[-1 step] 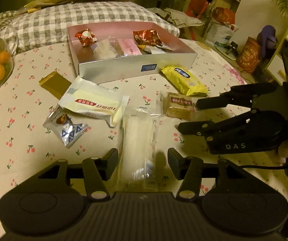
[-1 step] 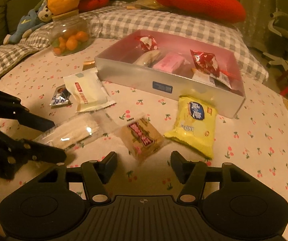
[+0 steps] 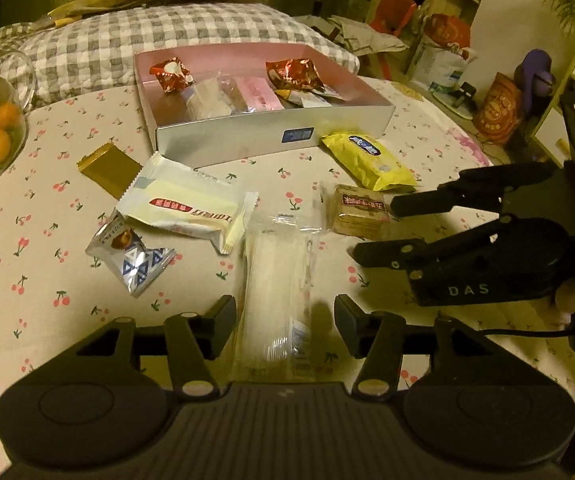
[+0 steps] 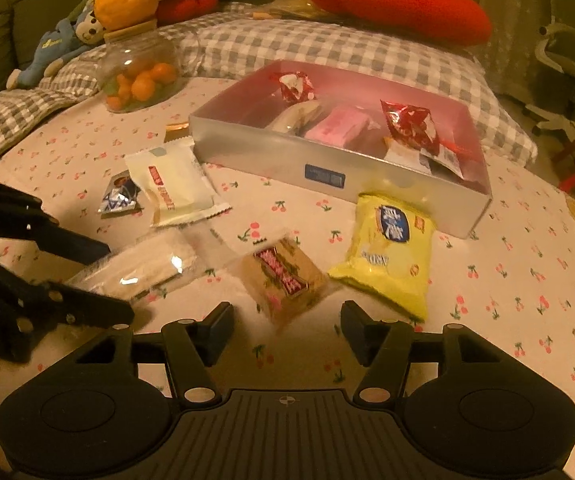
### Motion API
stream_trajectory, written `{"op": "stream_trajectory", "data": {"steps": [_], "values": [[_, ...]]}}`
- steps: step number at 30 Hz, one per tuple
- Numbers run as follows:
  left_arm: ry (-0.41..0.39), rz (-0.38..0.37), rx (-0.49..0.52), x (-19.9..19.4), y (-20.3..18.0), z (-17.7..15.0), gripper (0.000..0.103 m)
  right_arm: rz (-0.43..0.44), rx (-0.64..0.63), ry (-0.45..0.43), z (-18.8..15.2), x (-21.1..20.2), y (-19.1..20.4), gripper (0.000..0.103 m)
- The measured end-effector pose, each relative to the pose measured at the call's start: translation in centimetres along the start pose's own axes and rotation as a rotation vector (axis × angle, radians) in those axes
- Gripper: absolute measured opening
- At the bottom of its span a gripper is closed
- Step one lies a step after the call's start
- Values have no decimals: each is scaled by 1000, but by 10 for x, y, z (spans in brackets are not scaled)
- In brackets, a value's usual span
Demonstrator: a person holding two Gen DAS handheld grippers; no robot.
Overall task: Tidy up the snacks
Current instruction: 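Grasp the white plastic pack with the left tool while the right tool reaches the brown cookie pack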
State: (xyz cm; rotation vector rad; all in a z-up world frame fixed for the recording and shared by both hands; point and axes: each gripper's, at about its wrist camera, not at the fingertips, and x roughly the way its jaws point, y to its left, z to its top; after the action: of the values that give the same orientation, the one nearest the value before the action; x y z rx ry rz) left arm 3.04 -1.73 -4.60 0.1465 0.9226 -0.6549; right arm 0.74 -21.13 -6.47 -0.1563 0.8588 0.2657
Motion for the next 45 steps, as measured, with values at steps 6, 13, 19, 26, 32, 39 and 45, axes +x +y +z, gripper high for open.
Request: {"op": "stream_trajectory", "data": {"steps": [6, 13, 19, 26, 32, 39, 45], "values": [[23, 43, 15, 5, 0, -1, 41, 17, 19, 5, 13, 11, -2, 59], [23, 68, -21, 2, 5, -1, 33, 12, 14, 2, 20, 18, 2, 54], [18, 87, -27, -1, 5, 0, 31, 23, -22, -4, 22, 16, 10, 31], [-1, 105, -51, -7, 8, 1, 25, 77, -36, 14, 20, 12, 14, 18], [-5, 138, -78, -8, 15, 2, 24, 64, -61, 36, 20, 11, 13, 56], [-8, 157, -97, -8, 20, 2, 25, 41, -90, 28, 24, 17, 10, 68], [9, 148, -121, -1, 26, 2, 27, 45, -92, 15, 36, 29, 10, 68]]}}
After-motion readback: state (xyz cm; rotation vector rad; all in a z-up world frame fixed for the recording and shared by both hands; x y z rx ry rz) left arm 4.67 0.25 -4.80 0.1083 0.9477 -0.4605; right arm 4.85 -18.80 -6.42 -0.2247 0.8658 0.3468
